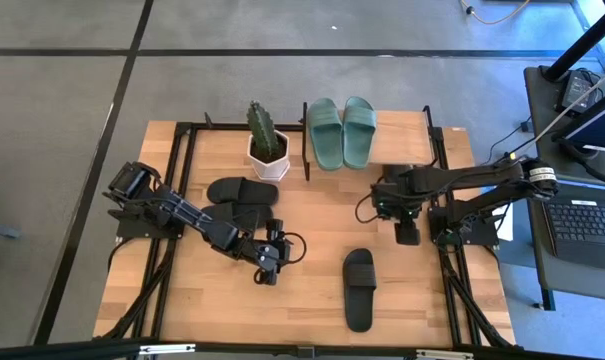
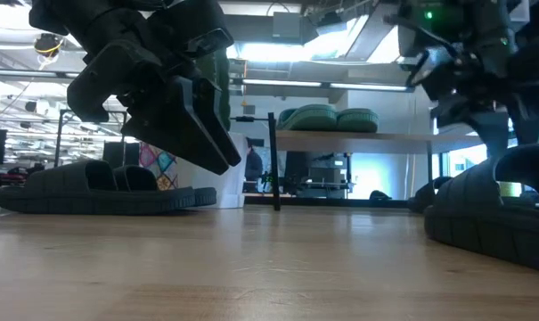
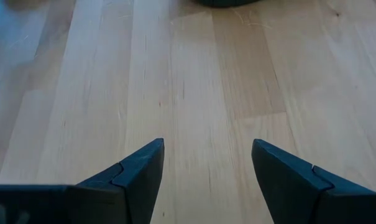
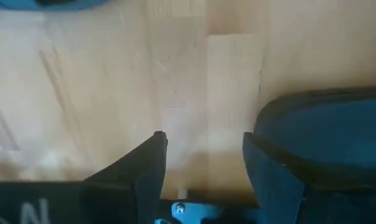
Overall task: Pick and place slides into the shelf
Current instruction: Put the black slipper under the shelf
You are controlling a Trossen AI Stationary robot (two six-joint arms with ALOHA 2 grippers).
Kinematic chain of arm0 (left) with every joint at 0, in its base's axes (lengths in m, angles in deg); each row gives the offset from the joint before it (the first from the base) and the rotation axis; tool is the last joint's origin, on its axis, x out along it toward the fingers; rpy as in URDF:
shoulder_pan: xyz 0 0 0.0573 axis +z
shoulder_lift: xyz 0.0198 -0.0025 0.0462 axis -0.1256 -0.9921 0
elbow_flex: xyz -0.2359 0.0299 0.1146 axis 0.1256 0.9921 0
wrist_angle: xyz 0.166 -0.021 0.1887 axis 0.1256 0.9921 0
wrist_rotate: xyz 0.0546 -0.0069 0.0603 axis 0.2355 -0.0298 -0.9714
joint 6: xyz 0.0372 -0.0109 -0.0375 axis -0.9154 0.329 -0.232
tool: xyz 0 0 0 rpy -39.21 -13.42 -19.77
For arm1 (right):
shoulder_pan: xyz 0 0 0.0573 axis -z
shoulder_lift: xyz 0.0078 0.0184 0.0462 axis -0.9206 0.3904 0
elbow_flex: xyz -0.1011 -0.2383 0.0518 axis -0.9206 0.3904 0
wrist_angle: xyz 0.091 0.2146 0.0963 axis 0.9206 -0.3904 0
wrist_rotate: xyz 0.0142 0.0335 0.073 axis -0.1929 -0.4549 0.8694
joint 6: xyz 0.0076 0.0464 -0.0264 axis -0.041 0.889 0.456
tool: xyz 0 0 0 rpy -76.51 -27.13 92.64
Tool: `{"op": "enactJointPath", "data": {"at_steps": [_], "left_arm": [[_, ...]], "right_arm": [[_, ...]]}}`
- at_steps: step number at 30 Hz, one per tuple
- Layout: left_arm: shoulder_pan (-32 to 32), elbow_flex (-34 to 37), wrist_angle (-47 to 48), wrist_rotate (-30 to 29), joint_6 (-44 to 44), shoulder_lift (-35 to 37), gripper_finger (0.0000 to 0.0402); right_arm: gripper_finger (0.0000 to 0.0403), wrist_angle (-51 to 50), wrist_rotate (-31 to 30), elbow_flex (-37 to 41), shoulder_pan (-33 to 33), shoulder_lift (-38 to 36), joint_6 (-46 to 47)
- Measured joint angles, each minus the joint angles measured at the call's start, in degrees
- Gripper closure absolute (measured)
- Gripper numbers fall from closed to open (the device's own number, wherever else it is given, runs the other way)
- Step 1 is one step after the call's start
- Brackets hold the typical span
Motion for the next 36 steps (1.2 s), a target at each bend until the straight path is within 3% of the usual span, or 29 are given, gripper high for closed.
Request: {"op": "enactJointPath", "data": {"at_steps": [6, 17, 28, 36], "left_arm": [[0.0, 0.0, -0.2, 0.0, 0.0, 0.0, 0.0166], [0.0, 0.0, -0.4, 0.0, 0.0, 0.0, 0.0166], [0.0, 0.0, -0.4, 0.0, 0.0, 0.0, 0.0166], [0.0, 0.0, -0.4, 0.0, 0.0, 0.0, 0.0166]], "right_arm": [[0.0192, 4.4, 0.1, 4.8, 0.0, 0.0, -1.2], [0.0192, 4.6, 0.1, 5.0, 0.1, 0.6, -1.6], [0.0192, 4.4, 0.0, 5.0, 0.1, 11.5, -2.0], [0.0192, 5.4, -1.2, 5.0, 1.4, 15.3, -0.9]]}}
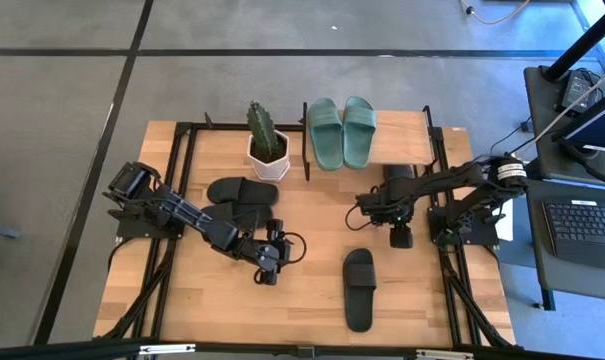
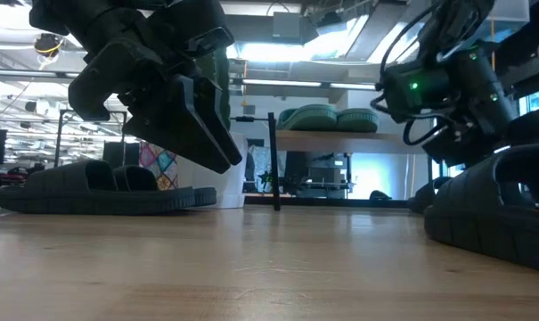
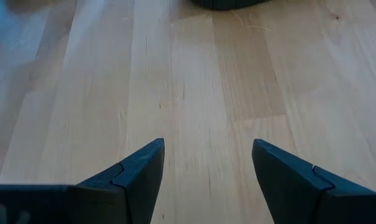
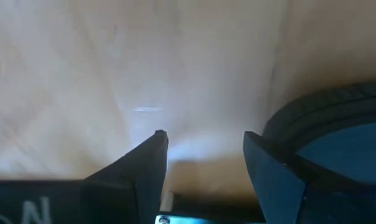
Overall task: Pick and place slides into the shelf
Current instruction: Put the black slipper under the shelf
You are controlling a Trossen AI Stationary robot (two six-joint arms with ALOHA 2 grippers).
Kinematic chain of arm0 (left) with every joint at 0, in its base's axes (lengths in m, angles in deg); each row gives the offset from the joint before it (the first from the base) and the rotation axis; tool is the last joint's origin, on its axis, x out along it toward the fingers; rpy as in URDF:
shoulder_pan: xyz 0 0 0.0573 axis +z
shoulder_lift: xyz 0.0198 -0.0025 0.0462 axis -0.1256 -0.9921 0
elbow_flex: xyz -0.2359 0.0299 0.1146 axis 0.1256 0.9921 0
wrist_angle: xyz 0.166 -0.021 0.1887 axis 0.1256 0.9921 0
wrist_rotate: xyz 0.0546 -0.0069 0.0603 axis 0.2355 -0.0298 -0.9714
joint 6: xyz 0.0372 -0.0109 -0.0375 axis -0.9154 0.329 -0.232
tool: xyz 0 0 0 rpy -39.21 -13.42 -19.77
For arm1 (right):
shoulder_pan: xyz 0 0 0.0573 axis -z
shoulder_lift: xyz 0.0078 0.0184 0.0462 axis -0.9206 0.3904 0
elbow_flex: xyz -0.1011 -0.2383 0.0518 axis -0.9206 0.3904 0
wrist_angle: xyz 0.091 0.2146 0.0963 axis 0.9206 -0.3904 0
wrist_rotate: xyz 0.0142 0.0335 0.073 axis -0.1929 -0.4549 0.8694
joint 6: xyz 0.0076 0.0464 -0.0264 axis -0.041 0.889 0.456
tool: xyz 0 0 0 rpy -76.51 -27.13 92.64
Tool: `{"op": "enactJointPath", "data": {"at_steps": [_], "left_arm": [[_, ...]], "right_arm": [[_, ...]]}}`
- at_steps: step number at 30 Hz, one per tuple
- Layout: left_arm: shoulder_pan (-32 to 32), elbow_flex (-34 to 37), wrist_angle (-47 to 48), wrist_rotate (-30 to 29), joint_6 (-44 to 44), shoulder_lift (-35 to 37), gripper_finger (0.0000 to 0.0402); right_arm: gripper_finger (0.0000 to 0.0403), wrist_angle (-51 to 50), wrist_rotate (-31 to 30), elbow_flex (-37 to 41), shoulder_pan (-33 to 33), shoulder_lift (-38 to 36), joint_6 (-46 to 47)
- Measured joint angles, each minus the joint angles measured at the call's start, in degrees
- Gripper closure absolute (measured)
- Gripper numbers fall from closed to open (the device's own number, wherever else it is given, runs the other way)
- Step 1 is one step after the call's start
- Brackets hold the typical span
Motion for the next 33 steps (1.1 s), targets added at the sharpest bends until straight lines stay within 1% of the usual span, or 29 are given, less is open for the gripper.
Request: {"op": "enactJointPath", "data": {"at_steps": [7, 13, 22, 27, 33], "left_arm": [[0.0, 0.0, 0.0, 0.0, 0.0, 0.0, 0.0166], [0.1, 0.0, 0.0, 0.0, 0.0, 0.0, 0.0166], [0.2, 0.0, 0.0, 0.0, -0.3, 0.0, 0.0166], [0.2, 0.0, 0.0, 0.0, -0.4, 0.0, 0.0166], [0.9, 0.0, 0.0, 0.0, -0.4, 0.0, 0.0166]], "right_arm": [[0.0192, 0.5, -0.4, 0.0, 4.7, 0.6, 0.1], [0.0192, 0.5, -4.6, 0.0, 9.0, 0.6, 1.3], [0.0192, 0.6, -4.8, -0.1, 15.2, 0.6, 0.9], [0.0192, 0.8, -4.8, -0.1, 16.8, 0.6, 0.0], [0.0192, 0.8, -4.8, -0.2, 16.9, 0.6, 0.0]]}}
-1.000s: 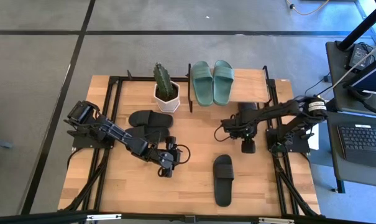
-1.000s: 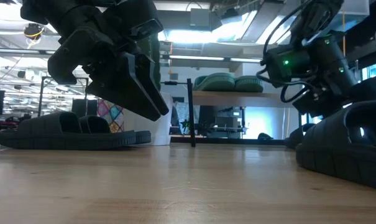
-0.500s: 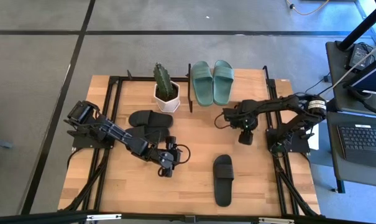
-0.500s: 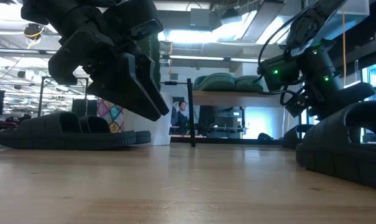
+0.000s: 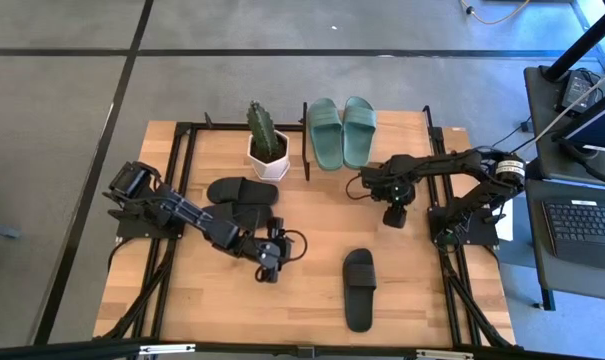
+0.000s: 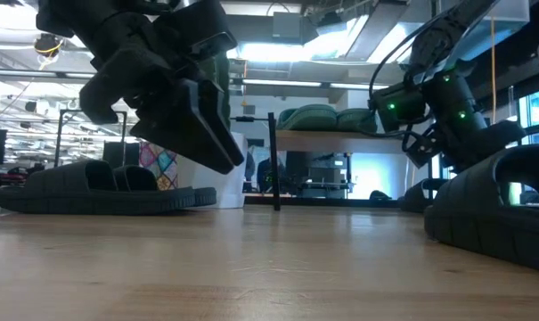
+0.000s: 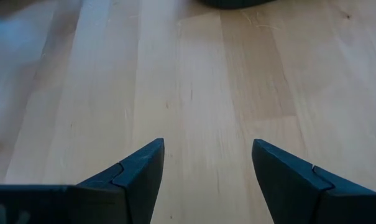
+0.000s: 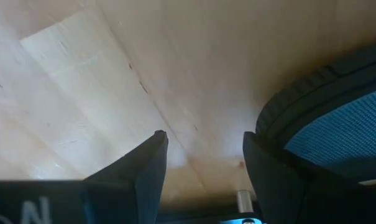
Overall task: Pick and place slides into the shelf
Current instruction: Put the black slipper under the shelf
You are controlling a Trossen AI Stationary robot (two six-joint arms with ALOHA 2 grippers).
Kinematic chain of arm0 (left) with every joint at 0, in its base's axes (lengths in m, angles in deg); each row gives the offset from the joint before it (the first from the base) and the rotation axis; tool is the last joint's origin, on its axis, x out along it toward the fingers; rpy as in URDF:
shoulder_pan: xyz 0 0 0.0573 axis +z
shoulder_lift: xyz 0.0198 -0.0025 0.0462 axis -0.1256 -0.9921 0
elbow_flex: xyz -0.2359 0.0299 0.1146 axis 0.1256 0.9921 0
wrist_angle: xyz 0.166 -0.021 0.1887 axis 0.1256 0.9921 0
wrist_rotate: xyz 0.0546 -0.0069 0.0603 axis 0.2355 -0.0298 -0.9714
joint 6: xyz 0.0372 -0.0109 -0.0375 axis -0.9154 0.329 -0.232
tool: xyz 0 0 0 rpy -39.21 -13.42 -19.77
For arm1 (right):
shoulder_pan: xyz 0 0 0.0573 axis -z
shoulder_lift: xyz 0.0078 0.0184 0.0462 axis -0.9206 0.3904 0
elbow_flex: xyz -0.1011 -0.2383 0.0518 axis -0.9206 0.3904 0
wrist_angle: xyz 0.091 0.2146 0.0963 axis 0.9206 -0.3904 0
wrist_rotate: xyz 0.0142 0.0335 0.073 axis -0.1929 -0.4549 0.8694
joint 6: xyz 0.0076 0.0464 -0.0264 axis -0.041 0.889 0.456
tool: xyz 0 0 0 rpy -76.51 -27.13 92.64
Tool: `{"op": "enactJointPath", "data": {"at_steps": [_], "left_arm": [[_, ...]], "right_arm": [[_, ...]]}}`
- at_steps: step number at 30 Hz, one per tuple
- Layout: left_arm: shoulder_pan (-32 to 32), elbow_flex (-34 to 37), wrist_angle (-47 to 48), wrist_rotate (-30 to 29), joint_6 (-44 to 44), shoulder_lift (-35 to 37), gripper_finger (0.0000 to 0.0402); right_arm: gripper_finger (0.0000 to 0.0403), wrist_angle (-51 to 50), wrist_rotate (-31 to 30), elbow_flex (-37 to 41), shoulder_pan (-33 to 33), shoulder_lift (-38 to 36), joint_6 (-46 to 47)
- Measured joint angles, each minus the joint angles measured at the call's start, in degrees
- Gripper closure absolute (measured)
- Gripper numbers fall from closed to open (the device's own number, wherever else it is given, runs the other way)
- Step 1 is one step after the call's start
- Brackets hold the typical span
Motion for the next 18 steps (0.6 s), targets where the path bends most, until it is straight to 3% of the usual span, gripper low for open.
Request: {"op": "enactJointPath", "data": {"at_steps": [14, 18], "left_arm": [[0.6, 0.0, 0.5, 0.0, 0.1, 0.0, 0.0166], [0.6, 0.0, 0.5, 0.0, 0.1, 0.0, 0.0166]], "right_arm": [[0.0192, -3.7, 0.2, -2.8, 0.0, 0.0, -10.8], [0.0192, -4.5, 4.3, -2.8, 0.0, 0.0, -15.6]]}}
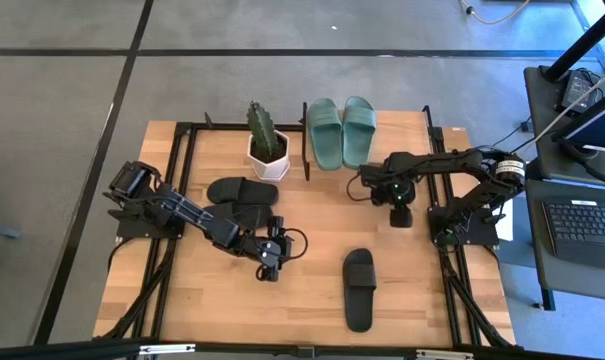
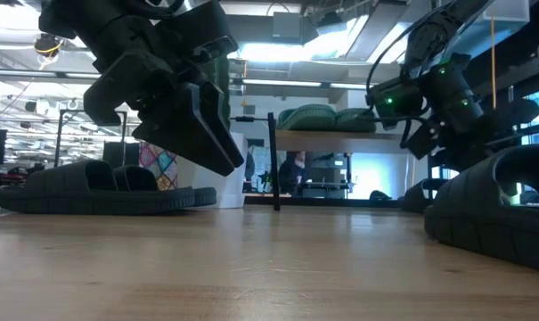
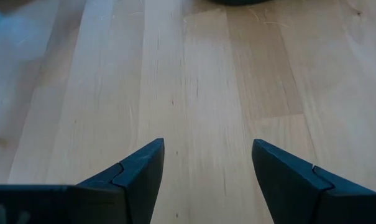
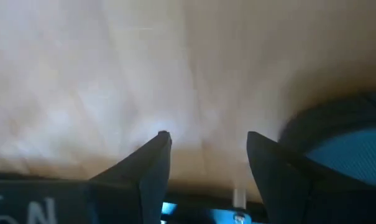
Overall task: Pick and place slides into the shelf
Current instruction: Put the black slipper under the shelf
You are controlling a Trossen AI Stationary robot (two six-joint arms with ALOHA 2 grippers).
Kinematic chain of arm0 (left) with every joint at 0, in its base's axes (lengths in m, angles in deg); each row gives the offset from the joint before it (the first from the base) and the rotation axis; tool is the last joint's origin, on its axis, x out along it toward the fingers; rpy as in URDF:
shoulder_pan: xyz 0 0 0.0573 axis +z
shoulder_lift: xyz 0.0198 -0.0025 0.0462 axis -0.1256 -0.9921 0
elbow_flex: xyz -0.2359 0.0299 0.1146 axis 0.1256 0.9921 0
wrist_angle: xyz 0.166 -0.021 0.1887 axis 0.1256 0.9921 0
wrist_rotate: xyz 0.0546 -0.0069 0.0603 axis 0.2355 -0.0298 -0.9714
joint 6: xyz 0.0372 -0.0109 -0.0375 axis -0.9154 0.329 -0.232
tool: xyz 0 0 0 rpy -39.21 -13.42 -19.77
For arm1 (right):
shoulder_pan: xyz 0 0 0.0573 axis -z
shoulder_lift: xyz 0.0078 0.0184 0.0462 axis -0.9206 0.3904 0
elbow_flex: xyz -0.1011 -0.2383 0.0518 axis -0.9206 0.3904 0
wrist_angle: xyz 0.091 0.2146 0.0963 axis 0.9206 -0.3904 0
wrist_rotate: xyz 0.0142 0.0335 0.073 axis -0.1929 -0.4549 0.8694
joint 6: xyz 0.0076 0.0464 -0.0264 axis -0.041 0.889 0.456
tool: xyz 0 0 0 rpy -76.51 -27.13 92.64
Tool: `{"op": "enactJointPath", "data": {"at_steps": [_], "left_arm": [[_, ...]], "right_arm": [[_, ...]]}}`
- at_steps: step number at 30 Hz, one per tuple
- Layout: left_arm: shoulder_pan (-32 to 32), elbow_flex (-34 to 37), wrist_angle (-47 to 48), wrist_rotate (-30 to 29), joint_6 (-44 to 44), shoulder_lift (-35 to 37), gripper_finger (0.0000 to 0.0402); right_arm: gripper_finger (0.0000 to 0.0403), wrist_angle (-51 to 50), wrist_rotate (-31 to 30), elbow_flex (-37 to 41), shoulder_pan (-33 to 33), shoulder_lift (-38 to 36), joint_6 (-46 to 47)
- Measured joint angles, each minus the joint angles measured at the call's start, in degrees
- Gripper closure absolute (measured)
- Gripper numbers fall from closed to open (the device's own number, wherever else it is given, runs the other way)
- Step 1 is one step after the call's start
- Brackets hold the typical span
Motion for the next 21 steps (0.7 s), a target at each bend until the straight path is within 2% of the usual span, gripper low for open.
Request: {"op": "enactJointPath", "data": {"at_steps": [3, 8, 21], "left_arm": [[0.0, 0.0, 0.0, 0.0, 0.0, 0.0, 0.0166], [0.0, 0.0, 0.0, 0.0, 0.0, 0.0, 0.0166], [0.0, 0.0, 0.0, 0.0, 0.1, 0.0, 0.0166]], "right_arm": [[0.0192, -1.0, 0.5, 0.0, -0.3, 0.0, -3.4], [0.0192, -4.1, -2.6, 0.0, -0.3, 0.2, -8.8], [0.0192, -2.0, -3.0, 1.3, -0.3, 0.2, -22.8]]}}
